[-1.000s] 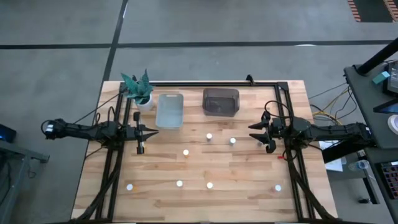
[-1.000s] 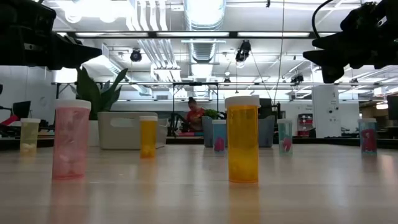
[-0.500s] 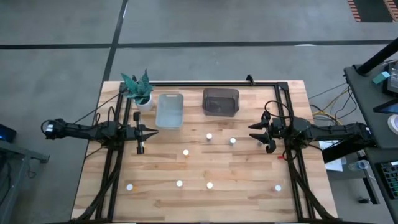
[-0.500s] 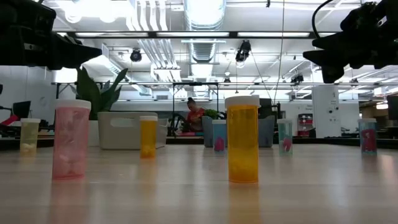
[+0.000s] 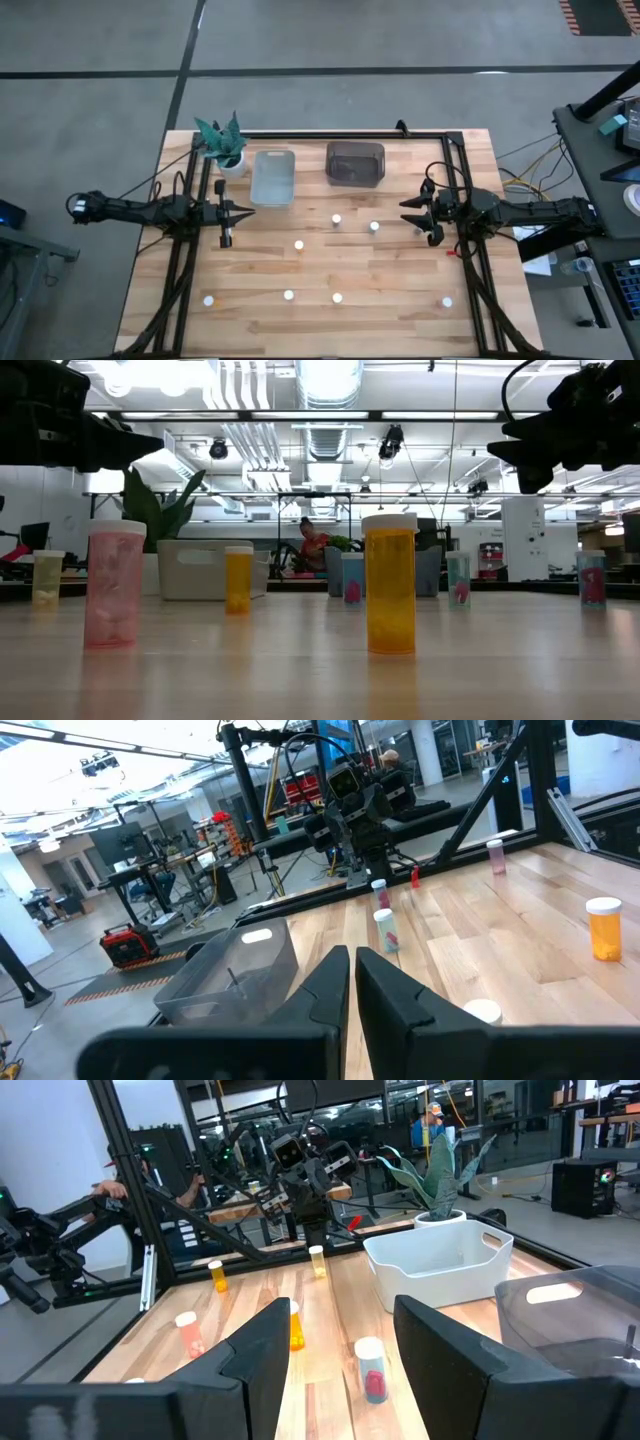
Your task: Pick and place medicine bottles into bin by pill shape (circle, oval)
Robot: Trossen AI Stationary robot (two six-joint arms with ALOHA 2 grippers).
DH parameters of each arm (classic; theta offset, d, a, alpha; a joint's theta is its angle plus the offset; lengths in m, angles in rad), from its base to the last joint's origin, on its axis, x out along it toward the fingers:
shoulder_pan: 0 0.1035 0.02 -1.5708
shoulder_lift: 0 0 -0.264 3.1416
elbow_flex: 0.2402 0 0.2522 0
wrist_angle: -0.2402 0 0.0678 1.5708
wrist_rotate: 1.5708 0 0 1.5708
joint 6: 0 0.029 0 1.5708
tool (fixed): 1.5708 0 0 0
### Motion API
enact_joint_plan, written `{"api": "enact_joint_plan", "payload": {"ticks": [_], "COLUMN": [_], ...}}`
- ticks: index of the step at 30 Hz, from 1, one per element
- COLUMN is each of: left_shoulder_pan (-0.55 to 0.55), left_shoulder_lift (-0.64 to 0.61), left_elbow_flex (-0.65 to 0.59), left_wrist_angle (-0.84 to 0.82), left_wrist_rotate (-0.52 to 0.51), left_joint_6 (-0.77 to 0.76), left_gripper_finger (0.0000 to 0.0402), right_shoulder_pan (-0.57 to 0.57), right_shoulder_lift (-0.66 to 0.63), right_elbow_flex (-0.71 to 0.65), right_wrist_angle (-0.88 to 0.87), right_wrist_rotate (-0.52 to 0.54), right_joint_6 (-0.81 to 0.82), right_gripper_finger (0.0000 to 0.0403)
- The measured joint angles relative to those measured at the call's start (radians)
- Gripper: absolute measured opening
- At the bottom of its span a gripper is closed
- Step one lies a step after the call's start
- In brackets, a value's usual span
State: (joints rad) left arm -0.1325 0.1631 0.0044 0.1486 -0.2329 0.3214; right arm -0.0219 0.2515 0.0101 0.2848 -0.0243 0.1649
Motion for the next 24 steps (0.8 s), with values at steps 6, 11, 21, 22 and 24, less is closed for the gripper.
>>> {"api": "enact_joint_plan", "payload": {"ticks": [6,11,21,22,24], "left_shoulder_pan": [0.0,0.0,0.0,0.0,0.0], "left_shoulder_lift": [0.0,0.0,0.0,0.0,0.0], "left_elbow_flex": [0.0,0.0,0.0,0.0,0.0], "left_wrist_angle": [0.0,0.0,0.004,0.019,0.066], "left_wrist_rotate": [0.0,0.0,0.0,0.0,0.007], "left_joint_6": [0.0,0.0,0.0,-0.011,-0.117], "left_gripper_finger": [0.0006,0.0006,0.0006,0.0006,0.0006], "right_shoulder_pan": [0.0,0.0,-0.002,-0.002,-0.002], "right_shoulder_lift": [0.0,0.0,0.0,0.0,0.0], "right_elbow_flex": [0.0,0.0,0.0,0.0,0.0], "right_wrist_angle": [0.0,0.004,0.0,0.0,0.006], "right_wrist_rotate": [0.0,0.017,0.143,0.161,0.199], "right_joint_6": [0.0,-0.003,0.174,0.174,0.176], "right_gripper_finger": [0.0171,0.0171,0.0171,0.0171,0.0171]}}
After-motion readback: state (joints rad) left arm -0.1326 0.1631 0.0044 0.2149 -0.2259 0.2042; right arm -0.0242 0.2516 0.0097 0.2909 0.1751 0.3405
